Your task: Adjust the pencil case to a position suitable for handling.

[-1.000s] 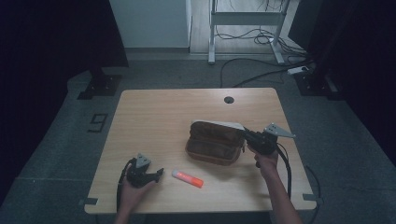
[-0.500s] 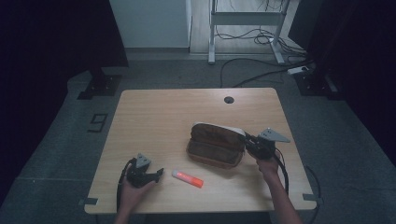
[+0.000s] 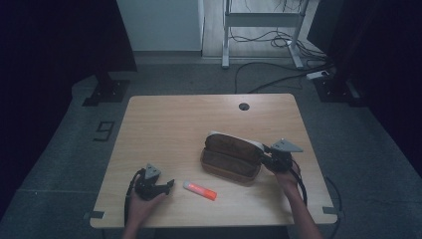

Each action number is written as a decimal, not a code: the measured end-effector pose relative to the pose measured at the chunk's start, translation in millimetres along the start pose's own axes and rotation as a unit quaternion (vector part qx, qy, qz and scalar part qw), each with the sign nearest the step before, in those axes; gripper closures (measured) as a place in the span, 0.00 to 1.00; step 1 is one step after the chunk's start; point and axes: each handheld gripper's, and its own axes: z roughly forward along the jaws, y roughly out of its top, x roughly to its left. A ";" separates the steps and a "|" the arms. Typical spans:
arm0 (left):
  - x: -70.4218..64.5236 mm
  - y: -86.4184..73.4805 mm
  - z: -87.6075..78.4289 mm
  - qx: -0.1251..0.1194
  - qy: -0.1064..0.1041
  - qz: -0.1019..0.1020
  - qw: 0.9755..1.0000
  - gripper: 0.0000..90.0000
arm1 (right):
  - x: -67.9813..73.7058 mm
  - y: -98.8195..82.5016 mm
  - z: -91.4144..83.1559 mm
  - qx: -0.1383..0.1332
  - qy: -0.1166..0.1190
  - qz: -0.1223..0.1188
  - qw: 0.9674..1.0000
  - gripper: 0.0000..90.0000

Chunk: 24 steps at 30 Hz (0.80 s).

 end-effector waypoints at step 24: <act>0.0 0.0 0.0 0.000 0.000 0.000 1.000 0.32 | 8.1 -6.3 -29.0 -0.010 0.005 0.030 0.999 0.32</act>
